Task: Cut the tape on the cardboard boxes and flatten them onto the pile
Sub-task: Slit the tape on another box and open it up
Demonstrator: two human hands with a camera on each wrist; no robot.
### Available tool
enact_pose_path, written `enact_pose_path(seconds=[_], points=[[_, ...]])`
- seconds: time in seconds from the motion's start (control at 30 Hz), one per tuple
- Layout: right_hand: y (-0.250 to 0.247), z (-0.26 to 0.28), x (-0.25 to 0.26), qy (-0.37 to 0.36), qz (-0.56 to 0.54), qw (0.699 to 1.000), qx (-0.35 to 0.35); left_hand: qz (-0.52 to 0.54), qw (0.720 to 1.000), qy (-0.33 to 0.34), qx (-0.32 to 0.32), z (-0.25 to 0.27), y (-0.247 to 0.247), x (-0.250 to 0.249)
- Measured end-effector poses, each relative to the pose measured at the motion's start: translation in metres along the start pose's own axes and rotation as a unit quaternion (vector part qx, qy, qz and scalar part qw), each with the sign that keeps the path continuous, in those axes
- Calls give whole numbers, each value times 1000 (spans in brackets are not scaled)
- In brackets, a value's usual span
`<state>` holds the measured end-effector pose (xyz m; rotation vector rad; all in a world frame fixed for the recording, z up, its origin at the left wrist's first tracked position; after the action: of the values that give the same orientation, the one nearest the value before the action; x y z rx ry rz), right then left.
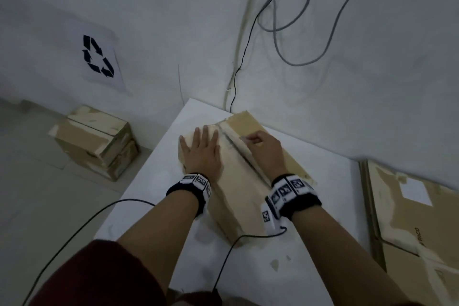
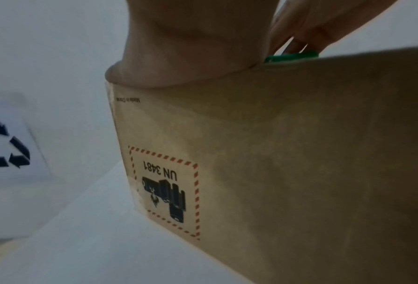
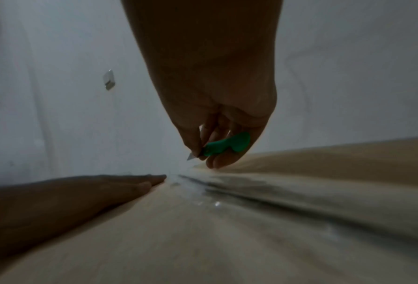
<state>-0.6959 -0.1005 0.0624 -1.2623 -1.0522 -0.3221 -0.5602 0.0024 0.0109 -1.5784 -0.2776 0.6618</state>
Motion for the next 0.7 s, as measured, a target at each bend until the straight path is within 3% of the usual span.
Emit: enact_pose_path(seconds=[0.2,0.7], points=[[47,-26,20,-45,46,998,24,4,1000,-2,-18,1,-1,0],[58,-38,24,-95,199,973,65,29,999,-11,-36,0,2,-1]])
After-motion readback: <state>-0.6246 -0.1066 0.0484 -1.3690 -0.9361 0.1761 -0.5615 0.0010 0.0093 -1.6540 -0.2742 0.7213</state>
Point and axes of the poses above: each hand's wrist, its own z-axis away from the middle knuckle, its own y-axis out of the palm, x = y × z, the point moved 2 cm from there along -z, towards the middle knuckle, and after that the axes turned 3 degrees about -z, right-handed, at the moved point
